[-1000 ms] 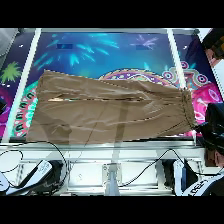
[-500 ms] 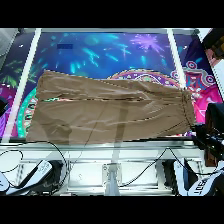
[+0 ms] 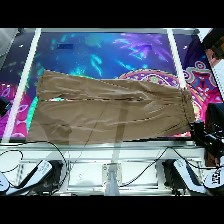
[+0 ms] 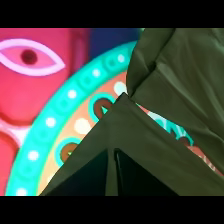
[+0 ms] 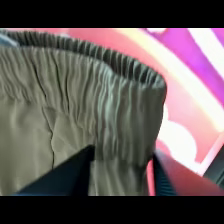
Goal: Fold the clothes and pants, and hang the long-sleeved shirts on hangers.
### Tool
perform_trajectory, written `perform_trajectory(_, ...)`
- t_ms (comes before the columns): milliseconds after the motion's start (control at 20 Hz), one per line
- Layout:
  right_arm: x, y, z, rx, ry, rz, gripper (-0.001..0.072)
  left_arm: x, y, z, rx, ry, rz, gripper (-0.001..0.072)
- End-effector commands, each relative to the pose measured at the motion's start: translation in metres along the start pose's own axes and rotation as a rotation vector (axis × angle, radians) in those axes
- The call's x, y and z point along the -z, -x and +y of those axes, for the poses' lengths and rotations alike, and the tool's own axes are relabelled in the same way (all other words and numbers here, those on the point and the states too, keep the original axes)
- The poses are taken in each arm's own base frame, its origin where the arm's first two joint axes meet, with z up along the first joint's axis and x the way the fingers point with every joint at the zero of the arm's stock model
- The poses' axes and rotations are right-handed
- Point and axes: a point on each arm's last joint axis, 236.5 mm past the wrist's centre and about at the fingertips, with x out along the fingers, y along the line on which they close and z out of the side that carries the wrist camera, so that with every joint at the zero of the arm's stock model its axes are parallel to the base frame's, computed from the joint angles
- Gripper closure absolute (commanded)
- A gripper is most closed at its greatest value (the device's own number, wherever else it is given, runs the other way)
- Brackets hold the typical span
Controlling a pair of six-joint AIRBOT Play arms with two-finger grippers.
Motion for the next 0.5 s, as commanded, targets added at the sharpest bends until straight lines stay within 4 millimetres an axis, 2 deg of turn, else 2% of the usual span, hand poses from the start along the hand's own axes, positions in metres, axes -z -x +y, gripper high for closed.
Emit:
perform_trajectory(0,-0.012,-0.002,-0.003,0.006,0.007,-0.05,0.0398,0.01,0.0,-0.004,0.017,0.001,0.04,0.0334)
perform_trajectory(50,-0.013,-0.002,-0.003,0.007,0.007,-0.051,0.0451,0.013,0.001,-0.005,0.023,0.007,0.055,0.0186)
perform_trajectory(100,-0.013,-0.002,-0.003,0.007,0.007,-0.051,0.0538,0.018,0.001,-0.008,0.032,0.013,0.076,0.0173)
perform_trajectory(200,-0.013,-0.002,-0.003,0.007,0.008,-0.051,0.0575,0.037,0.004,-0.015,0.064,0.013,0.157,0.0174)
perform_trajectory(250,-0.013,-0.002,-0.003,0.007,0.008,-0.051,0.0598,0.054,0.006,-0.021,0.091,0.016,0.226,0.0176)
perform_trajectory(300,-0.012,-0.002,-0.003,0.007,0.008,-0.05,0.0679,0.069,0.008,-0.024,0.105,0.033,0.284,0.0176)
perform_trajectory(450,-0.012,-0.002,-0.003,0.007,0.007,-0.05,0.0676,0.1,0.005,0.001,0.008,0.08,0.377,0.0176)
